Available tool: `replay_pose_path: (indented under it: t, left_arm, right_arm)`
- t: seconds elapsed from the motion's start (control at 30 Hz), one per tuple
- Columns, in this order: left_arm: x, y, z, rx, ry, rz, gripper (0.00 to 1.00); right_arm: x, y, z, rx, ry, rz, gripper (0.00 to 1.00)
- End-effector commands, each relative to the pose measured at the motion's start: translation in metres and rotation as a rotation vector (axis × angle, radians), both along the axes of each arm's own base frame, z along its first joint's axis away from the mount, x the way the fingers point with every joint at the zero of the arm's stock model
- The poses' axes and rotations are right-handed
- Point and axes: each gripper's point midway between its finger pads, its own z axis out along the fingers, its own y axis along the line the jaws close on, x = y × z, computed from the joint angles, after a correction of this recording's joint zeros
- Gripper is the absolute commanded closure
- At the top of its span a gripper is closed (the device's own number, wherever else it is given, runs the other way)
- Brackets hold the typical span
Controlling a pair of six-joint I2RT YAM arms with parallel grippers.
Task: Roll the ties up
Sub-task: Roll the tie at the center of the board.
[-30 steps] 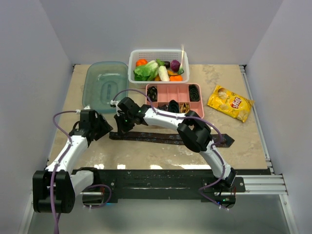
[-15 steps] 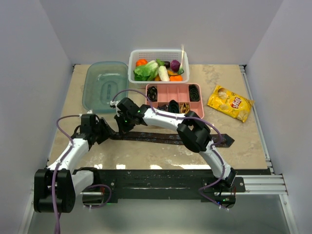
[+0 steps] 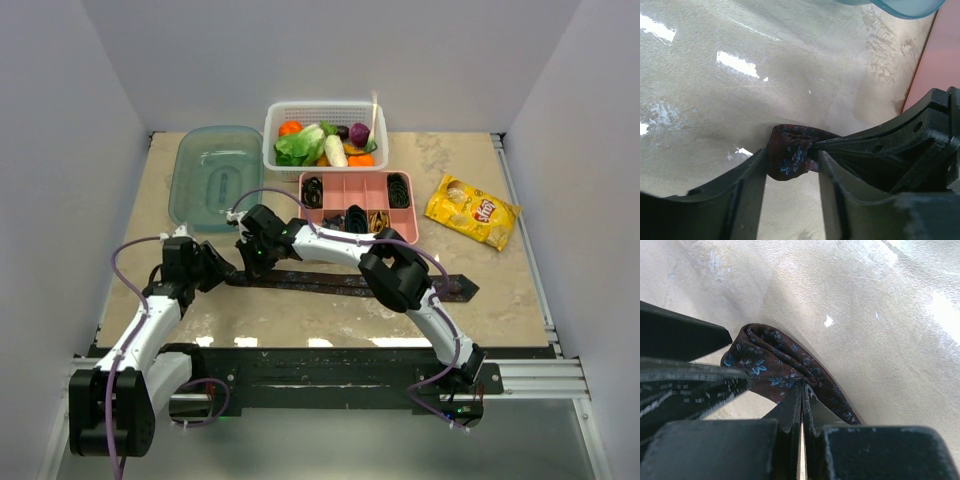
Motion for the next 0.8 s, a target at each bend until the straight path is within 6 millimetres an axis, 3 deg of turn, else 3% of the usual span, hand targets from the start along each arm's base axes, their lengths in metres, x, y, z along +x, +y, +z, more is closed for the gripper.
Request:
replay_pose_path:
  t: [0.0,0.33,0.77]
  left_arm:
    - [0.003,0.003,-0.004,0.003,-0.020,0.013,0.55]
    - [0.002,0.010,-0.009,0.040,-0.017,0.033,0.60]
    - [-0.003,0.015,-0.016,0.055,0.017,0.064,0.59]
  right_arm:
    - [-0.006,-0.009,-0.026,-0.056,0.018,0.016,1.00]
    - [-0.006,-0.010,-0.027,-0.061,0.023,0.014,1.00]
    - [-0.006,-0.008,-0.027,-0.061,0.025,0.015,1.00]
